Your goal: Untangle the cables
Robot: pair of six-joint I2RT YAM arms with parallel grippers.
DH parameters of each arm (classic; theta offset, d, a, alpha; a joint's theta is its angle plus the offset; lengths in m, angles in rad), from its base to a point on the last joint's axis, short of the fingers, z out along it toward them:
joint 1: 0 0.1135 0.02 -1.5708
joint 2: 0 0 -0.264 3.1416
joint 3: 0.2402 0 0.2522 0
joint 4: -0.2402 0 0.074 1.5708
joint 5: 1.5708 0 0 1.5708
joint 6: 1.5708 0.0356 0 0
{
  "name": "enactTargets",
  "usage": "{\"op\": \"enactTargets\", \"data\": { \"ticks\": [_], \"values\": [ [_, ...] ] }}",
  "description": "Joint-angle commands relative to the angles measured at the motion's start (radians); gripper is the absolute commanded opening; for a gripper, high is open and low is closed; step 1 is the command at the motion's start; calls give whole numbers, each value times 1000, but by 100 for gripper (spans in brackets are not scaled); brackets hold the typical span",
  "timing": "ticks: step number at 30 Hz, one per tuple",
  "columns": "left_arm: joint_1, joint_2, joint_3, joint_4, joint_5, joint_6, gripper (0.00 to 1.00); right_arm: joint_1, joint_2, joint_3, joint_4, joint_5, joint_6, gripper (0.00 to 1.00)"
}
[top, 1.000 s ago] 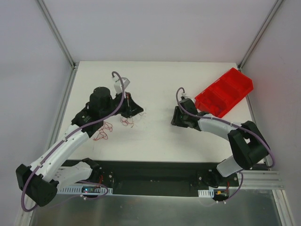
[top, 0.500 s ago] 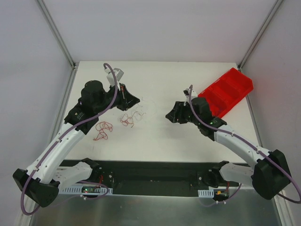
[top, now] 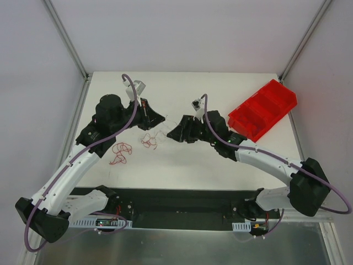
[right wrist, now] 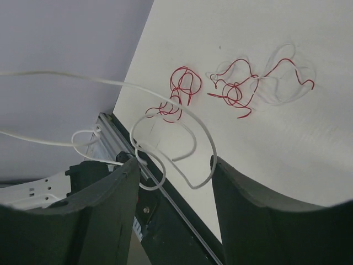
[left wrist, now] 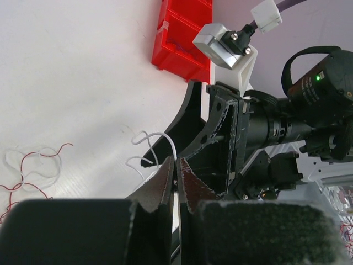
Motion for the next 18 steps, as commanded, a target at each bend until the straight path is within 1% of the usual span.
{"op": "enactTargets", "data": {
  "ticks": [1, 5, 6, 7, 8, 9, 10, 11, 13, 15, 17, 18],
  "values": [
    [4, -16, -4, 44, 22, -26, 0, 46, 21, 58, 63, 73, 54, 57],
    [4, -23, -8, 52, 28, -34, 0, 86, 71, 91, 66, 87, 43, 55],
    [4, -23, -8, 54, 29, -35, 0, 95, 82, 97, 65, 104, 37, 52],
    [4, -26, -8, 54, 29, -32, 0, 104, 91, 100, 50, 136, 28, 48],
    [4, -28, -8, 55, 26, -31, 0, 111, 93, 97, 31, 177, 21, 40],
    [4, -32, -8, 54, 23, -28, 0, 114, 90, 88, -1, 228, 11, 30],
    [4, -40, -14, 54, 14, -26, 0, 114, 87, 79, -44, 294, 10, 24],
    [4, -51, -16, 52, 5, -23, 0, 112, 84, 65, -85, 353, 11, 22],
    [4, -72, -22, 51, -12, -16, 0, 111, 76, 28, -133, 443, -19, 21],
    [4, -95, -27, 51, -29, -9, 0, 103, 75, -6, -177, 496, -47, 22],
    [4, -106, -25, 51, -40, -2, 0, 95, 78, -38, -202, 545, -85, 24],
    [4, -109, -22, 51, -43, 1, 0, 91, 76, -53, -246, 569, -93, 25]
  ]
}}
